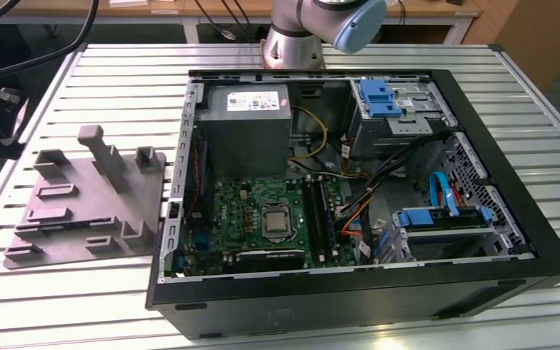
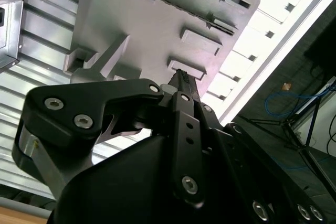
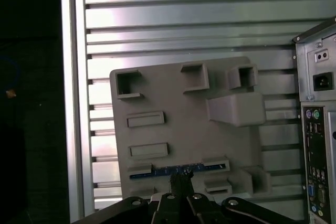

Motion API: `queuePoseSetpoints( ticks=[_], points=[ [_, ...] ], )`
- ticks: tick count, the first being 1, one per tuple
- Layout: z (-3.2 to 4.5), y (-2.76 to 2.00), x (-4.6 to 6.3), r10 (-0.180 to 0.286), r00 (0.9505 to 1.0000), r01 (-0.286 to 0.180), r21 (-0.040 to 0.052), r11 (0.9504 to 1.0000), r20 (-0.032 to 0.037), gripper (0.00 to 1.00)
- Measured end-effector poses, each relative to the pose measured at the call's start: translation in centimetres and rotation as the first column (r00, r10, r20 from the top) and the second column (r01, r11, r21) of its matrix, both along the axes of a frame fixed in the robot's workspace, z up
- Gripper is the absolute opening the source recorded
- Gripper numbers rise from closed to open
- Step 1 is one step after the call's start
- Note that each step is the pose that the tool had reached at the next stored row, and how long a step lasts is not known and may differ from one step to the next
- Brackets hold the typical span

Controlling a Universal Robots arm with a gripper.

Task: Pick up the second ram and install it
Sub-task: 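Reach for the second ram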

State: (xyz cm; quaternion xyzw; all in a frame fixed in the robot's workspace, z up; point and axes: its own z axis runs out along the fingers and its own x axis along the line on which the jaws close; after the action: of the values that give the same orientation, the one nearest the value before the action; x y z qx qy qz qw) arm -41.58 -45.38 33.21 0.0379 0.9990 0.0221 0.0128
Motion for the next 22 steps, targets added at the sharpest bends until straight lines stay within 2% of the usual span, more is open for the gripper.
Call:
queuePoseSetpoints(
  ticks=[22],
  points=[
    [-1.55, -0.39, 0.0, 0.0, 1.0, 0.0, -0.0001, 1.0, -0.0001, 0.11]
  ],
)
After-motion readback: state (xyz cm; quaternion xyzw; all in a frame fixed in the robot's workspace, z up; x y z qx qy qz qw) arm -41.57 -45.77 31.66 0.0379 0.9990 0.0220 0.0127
